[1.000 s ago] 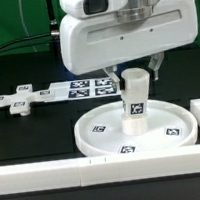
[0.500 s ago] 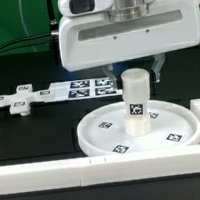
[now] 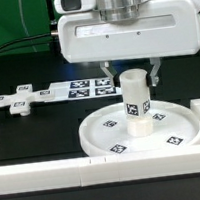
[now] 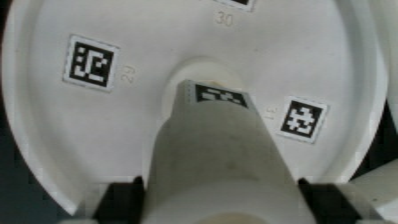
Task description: Assemble round table
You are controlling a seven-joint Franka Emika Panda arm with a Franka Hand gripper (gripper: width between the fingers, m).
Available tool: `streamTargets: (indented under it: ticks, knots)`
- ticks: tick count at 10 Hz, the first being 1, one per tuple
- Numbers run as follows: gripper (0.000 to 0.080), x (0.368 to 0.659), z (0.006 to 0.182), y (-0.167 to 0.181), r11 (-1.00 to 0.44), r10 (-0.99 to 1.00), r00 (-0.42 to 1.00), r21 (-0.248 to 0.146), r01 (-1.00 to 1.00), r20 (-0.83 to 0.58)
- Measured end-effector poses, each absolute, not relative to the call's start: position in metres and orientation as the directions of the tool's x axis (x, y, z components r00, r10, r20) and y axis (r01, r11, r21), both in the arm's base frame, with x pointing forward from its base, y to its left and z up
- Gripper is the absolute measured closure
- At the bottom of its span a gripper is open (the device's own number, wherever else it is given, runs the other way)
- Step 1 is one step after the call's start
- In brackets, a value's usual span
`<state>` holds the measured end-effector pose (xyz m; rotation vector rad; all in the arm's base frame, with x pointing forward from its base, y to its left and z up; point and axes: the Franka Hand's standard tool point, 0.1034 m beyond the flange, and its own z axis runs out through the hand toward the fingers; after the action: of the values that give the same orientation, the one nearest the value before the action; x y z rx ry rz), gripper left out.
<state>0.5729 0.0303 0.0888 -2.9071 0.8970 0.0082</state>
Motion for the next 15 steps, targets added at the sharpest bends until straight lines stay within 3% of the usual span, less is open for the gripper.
streamTargets:
  ticks: [2,7,13,15]
  knots:
    - [0.0392,0.57,0.089,0.028,-0.679,-0.726,0.686,-0.104,-0.726,-0.044]
    - [0.0392,0.569,0.089,0.027,-0.52,-0.847,0.527,-0.094,-0.849,-0.073]
    - [0.039,0.564,0.088,0.039,0.082,-0.977,-0.069,-0.06,-0.995,-0.201]
    - [0.039,0.564,0.089,0.039,0.158,-0.964,-0.144,-0.045,-0.986,-0.223]
